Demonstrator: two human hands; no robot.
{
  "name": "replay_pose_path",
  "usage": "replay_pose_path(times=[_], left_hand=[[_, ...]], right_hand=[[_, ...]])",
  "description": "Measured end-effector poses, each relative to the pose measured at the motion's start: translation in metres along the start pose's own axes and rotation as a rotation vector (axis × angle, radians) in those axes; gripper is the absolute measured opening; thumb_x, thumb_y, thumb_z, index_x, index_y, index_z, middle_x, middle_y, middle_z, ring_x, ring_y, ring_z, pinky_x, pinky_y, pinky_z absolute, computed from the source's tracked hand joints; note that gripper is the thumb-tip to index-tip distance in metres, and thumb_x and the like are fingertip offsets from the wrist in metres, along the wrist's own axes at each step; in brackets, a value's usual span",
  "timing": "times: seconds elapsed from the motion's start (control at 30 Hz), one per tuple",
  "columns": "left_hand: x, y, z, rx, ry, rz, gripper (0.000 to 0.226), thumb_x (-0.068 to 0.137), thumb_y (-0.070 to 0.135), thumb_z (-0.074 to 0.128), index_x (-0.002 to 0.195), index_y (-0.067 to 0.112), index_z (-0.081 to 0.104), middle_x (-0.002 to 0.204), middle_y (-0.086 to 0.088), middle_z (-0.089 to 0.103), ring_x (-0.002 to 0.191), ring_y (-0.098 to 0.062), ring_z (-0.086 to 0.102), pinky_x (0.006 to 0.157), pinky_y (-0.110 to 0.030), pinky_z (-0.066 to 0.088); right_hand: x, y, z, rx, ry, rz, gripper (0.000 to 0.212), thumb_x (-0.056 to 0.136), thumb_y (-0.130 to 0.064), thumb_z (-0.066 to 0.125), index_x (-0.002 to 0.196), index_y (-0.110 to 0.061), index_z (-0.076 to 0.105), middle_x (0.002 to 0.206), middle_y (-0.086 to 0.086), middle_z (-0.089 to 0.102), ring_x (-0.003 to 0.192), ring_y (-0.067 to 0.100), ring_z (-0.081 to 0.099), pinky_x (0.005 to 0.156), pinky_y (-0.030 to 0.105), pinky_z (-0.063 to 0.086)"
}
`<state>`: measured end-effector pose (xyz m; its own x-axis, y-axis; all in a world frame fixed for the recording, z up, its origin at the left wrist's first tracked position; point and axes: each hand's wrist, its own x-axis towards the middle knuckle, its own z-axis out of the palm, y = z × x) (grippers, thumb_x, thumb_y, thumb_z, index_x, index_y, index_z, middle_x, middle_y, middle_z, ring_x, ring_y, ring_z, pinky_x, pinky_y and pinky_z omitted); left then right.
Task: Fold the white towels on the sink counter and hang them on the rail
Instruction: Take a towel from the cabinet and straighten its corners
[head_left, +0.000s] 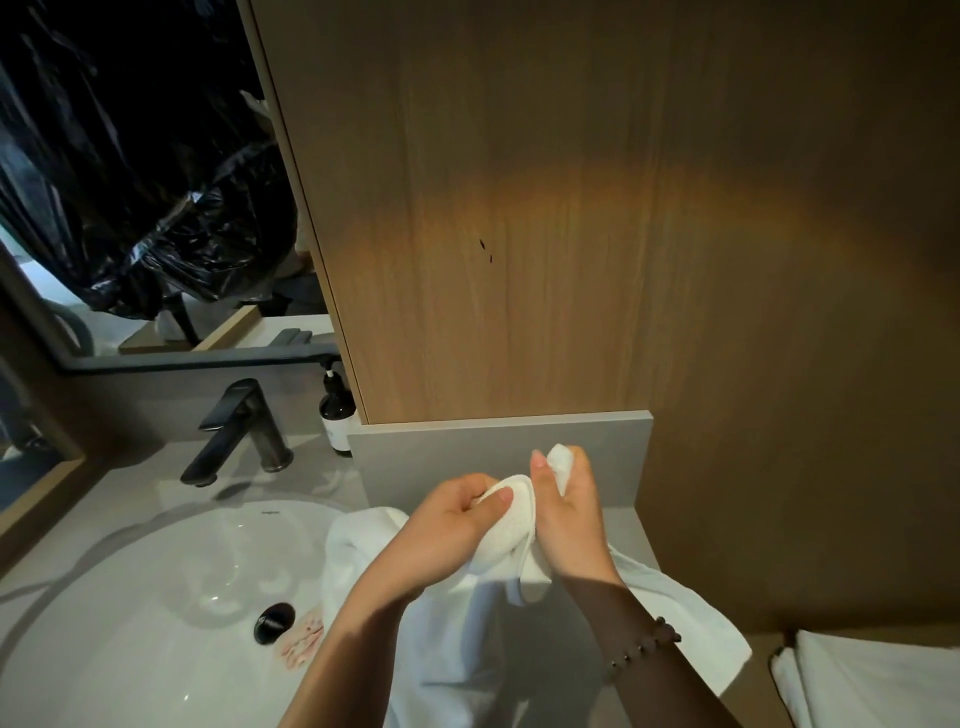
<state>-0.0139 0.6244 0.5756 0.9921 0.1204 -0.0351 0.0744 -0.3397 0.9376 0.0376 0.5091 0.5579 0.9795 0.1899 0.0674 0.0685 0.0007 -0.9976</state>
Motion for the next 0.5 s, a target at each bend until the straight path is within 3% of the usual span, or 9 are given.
replay_pose_path(times=[0.1, 0.23, 0.37, 0.5], left_hand=[[-0.001, -0.011, -0.009, 0.193, -0.01, 0.021, 0.029, 0.075, 0.053, 0.057, 0.073, 0.023, 0.06, 0.064, 0.012, 0.055, 0.062, -0.004, 0.048, 0.062, -0.019, 0.037], [0.0, -0.028, -0.022, 0.449, -0.048, 0.027, 0.046, 0.055, 0.076, 0.05, 0.069, 0.033, 0.059, 0.066, 0.017, 0.057, 0.065, 0.002, 0.051, 0.071, -0.024, 0.036], [0.004, -0.039, -0.022, 0.631, -0.083, 0.013, 0.062, 0.052, 0.086, 0.033, 0.067, 0.029, 0.054, 0.068, 0.012, 0.055, 0.078, -0.001, 0.052, 0.081, -0.029, 0.029], [0.008, -0.05, -0.031, 0.691, -0.098, -0.025, 0.046, 0.046, 0.086, 0.036, 0.064, 0.048, 0.056, 0.062, 0.018, 0.053, 0.076, 0.004, 0.049, 0.078, -0.027, 0.027]], right_hand=[[0.001, -0.004, -0.006, -0.009, 0.012, -0.016, 0.014, 0.099, -0.028, 0.043, 0.085, -0.026, 0.041, 0.084, -0.002, 0.048, 0.079, 0.012, 0.05, 0.067, 0.023, 0.041], [0.004, -0.012, -0.021, 0.023, 0.031, -0.024, 0.007, 0.099, -0.029, 0.041, 0.096, -0.023, 0.042, 0.086, -0.005, 0.048, 0.079, 0.006, 0.05, 0.062, 0.013, 0.039], [0.012, -0.018, -0.034, 0.054, 0.12, -0.113, 0.018, 0.099, -0.021, 0.043, 0.082, -0.015, 0.042, 0.073, 0.0, 0.043, 0.065, 0.009, 0.044, 0.051, 0.007, 0.037], [0.018, -0.02, -0.045, 0.025, 0.168, -0.18, 0.026, 0.099, -0.015, 0.044, 0.073, -0.018, 0.039, 0.068, -0.003, 0.04, 0.051, -0.004, 0.041, 0.052, 0.009, 0.037]])
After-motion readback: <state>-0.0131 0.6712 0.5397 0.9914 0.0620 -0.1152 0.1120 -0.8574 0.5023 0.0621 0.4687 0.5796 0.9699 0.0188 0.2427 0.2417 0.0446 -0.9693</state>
